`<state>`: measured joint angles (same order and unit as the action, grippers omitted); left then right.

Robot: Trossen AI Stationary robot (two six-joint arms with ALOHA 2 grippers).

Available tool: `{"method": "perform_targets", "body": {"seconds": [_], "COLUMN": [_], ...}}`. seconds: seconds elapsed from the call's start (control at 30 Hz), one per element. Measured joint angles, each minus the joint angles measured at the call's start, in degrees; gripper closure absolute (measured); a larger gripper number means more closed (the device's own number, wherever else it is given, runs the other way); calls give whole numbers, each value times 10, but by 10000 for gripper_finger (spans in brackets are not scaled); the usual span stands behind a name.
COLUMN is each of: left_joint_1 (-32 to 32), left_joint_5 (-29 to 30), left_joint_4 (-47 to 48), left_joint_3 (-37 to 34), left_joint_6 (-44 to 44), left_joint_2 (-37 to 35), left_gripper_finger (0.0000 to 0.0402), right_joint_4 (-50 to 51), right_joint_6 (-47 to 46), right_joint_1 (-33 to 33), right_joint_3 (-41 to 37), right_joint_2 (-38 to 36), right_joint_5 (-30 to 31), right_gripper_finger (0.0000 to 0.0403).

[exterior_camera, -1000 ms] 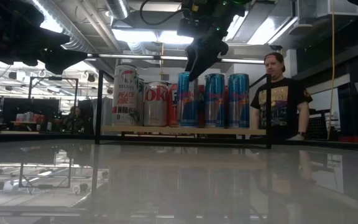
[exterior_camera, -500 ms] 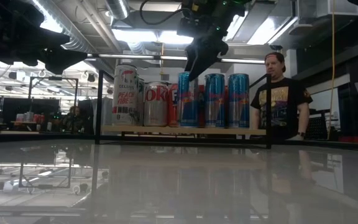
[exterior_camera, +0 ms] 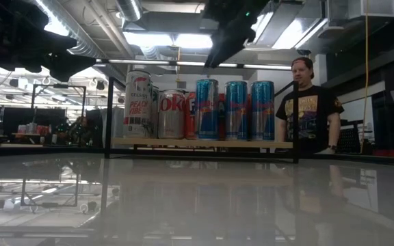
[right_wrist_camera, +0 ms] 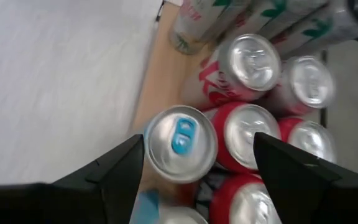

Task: Place canned beverage on shelf
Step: Return to Home Position

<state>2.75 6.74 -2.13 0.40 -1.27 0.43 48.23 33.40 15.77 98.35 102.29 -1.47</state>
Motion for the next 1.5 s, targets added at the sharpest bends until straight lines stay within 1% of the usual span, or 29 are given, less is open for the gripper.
{"method": "perform_targets", "body": {"seconds": [0.17, 0.23, 0.3, 0.4, 0.5, 0.57, 0.67, 0.77, 0.8, 0.83, 1.0, 1.13, 1.33, 1.5], "left_joint_1": [0, 0, 0, 0, 0, 0, 0, 0, 0, 0, 0, 0, 0, 0], "left_joint_5": [0, 0, 0, 0, 0, 0, 0, 0, 0, 0, 0, 0, 0, 0], "left_joint_4": [0, 0, 0, 0, 0, 0, 0, 0, 0, 0, 0, 0, 0, 0], "left_joint_3": [0, 0, 0, 0, 0, 0, 0, 0, 0, 0, 0, 0, 0, 0], "left_joint_6": [0, 0, 0, 0, 0, 0, 0, 0, 0, 0, 0, 0, 0, 0], "left_joint_2": [0, 0, 0, 0, 0, 0, 0, 0, 0, 0, 0, 0, 0, 0], "left_gripper_finger": [56, 56, 56, 56, 56, 56, 56, 56, 56, 56, 56, 56, 56, 56], "right_joint_4": [28, 47, 66, 88, 119, 128, 115, 81, 58, 31, -122, -211, -281, -317], "right_joint_6": [-4, -16, -42, -84, -125, -157, -201, -231, -243, -253, -303, -327, -348, -361], "right_joint_1": [0, 0, 0, 0, 0, 0, 0, 0, 0, 0, 0, 0, 0, 0], "right_joint_3": [0, 0, 0, 0, -1, -17, -70, -155, -190, -227, -405, -512, -614, -673], "right_joint_2": [-53, -82, -118, -173, -222, -259, -317, -383, -407, -432, -557, -640, -734, -785], "right_joint_5": [37, 51, 60, 63, 59, 58, 57, 53, 50, 45, 11, 2, -12, -11], "right_gripper_finger": [114, 125, 144, 186, 238, 276, 332, 382, 392, 397, 389, 401, 401, 402]}}
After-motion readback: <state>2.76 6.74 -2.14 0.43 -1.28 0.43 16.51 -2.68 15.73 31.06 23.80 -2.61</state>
